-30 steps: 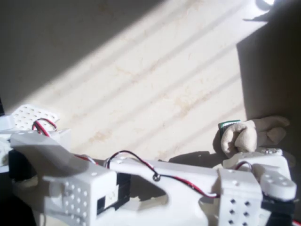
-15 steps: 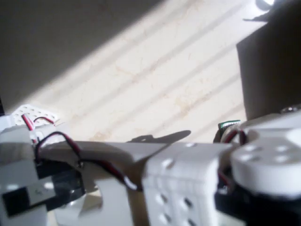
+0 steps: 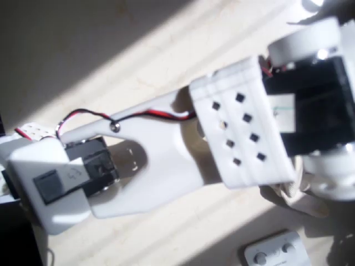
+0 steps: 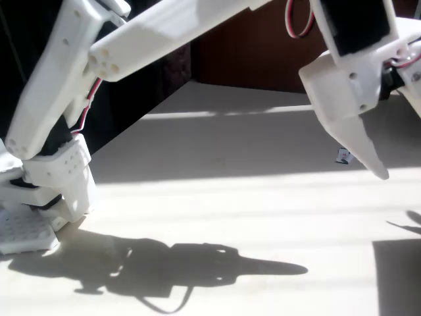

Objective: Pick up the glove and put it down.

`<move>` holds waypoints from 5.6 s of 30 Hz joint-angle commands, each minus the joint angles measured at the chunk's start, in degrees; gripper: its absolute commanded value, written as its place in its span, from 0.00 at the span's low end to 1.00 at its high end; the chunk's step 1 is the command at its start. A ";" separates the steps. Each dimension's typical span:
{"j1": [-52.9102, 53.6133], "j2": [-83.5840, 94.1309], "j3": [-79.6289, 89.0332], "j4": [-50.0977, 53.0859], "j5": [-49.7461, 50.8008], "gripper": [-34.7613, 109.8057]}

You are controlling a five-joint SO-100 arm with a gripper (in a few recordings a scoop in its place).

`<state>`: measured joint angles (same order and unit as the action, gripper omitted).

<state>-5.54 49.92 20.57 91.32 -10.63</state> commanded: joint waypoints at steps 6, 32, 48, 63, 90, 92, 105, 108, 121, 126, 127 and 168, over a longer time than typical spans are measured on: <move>-0.26 -6.33 -1.32 -3.87 0.35 0.38; -0.35 -10.90 -1.32 -5.98 -0.35 0.25; -0.18 -10.20 -1.41 -6.68 0.35 0.24; 0.35 0.88 2.72 -6.94 0.44 0.24; 5.80 84.90 102.22 -37.97 -0.26 0.24; 5.80 90.53 108.63 -37.97 -0.26 0.24; 5.71 125.42 140.10 -37.18 -0.18 0.24; 5.63 129.64 143.61 -37.09 0.18 0.24; 5.10 137.64 152.05 -29.44 0.35 0.24; 5.19 138.25 151.44 -19.95 0.44 0.24; 5.19 138.25 151.44 -19.51 0.44 0.24; 5.10 138.34 151.44 -19.51 -0.26 0.24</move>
<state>-0.53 188.00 172.79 71.63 -10.55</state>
